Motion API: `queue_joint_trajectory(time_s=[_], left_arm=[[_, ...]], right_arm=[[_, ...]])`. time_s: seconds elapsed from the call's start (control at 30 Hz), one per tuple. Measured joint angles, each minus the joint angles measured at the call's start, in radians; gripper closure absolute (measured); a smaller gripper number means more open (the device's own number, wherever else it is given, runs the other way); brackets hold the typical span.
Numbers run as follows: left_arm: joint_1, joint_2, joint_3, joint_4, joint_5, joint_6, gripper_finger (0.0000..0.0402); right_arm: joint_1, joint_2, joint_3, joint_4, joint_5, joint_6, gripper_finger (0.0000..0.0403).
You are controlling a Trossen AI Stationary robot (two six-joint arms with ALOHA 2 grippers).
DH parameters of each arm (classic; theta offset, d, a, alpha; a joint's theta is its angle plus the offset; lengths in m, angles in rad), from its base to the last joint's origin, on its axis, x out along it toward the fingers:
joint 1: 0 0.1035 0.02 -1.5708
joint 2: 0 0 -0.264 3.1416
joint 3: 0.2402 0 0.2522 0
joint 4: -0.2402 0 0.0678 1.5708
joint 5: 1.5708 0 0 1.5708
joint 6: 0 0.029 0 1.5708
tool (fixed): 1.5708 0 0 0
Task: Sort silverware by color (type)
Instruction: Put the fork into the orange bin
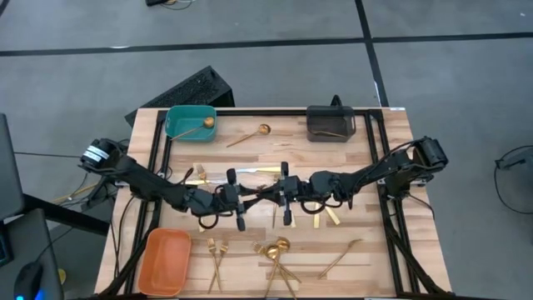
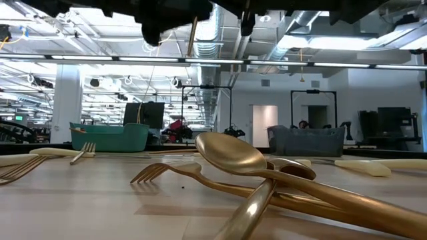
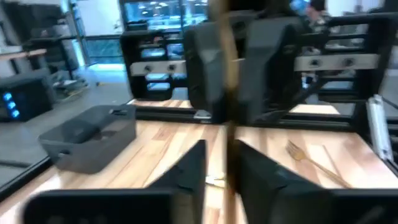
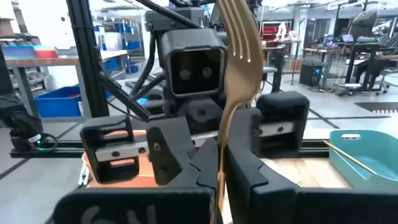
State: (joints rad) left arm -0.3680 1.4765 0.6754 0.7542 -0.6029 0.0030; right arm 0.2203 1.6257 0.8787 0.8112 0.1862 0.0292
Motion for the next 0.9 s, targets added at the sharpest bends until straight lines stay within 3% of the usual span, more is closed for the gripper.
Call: queue_joint_trajectory(time_s=[0.07,0.13,0.27,0.37,0.47,0.6,0.7,0.8,0.9], left_arm=[[-0.007,-0.017,0.001,-0.003,0.008,0.012,0.0384],[-0.021,-0.049,0.001,-0.054,0.009,-0.008,0.0391],[-0.081,-0.174,0.032,-0.390,-0.089,-0.220,0.0395],[-0.169,-0.271,0.077,-0.815,-0.220,-0.525,0.0397],[-0.306,-0.360,0.133,-1.226,-0.303,-0.982,0.0398],[-0.530,-0.380,0.140,-1.509,-0.380,-1.496,0.0399],[-0.641,-0.336,0.140,-1.605,-0.316,-1.733,0.0399],[-0.732,-0.279,0.140,-1.657,-0.194,-1.886,0.0399],[-0.812,-0.225,0.140,-1.668,-0.145,-2.002,0.0394]], right_arm=[[-0.002,0.000,0.000,0.001,-0.004,0.027,0.0366],[-0.016,-0.001,0.001,-0.005,-0.006,0.083,0.0344],[-0.020,-0.014,-0.001,-0.043,-0.007,0.127,0.0268],[-0.012,-0.060,0.000,-0.079,-0.005,0.125,0.0214],[-0.002,-0.112,0.000,-0.193,0.035,0.153,0.0179],[0.026,-0.147,0.000,-0.327,0.168,0.191,0.0167],[0.058,-0.150,0.000,-0.376,0.234,0.208,0.0167],[0.085,-0.148,0.000,-0.406,0.275,0.210,0.0173],[0.102,-0.133,-0.001,-0.420,0.321,0.210,0.0177]])
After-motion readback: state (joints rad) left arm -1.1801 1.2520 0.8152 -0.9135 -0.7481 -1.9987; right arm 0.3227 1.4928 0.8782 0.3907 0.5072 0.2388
